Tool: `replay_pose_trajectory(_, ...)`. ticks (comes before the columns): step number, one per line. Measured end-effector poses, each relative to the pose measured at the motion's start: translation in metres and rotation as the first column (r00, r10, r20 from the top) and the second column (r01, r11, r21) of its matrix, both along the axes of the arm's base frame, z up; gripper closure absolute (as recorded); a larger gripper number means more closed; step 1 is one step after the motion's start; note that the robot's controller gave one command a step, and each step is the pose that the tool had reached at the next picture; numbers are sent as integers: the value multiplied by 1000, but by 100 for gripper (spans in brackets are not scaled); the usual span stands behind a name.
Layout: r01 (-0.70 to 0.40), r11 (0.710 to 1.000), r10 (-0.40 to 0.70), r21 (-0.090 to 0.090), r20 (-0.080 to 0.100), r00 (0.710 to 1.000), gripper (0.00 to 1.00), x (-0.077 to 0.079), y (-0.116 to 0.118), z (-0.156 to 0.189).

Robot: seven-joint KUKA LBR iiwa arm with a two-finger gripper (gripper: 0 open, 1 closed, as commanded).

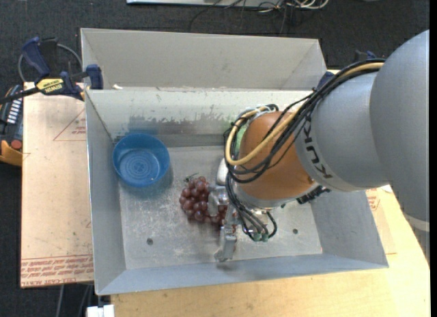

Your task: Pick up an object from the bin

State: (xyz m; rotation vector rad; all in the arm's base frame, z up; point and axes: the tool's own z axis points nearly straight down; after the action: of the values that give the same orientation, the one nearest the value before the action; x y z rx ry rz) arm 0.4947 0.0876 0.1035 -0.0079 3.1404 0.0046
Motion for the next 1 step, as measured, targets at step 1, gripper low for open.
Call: replay_pose_trajectory(1, -205, 979, 205, 1, 5, 979, 0, 8, -1, 63)
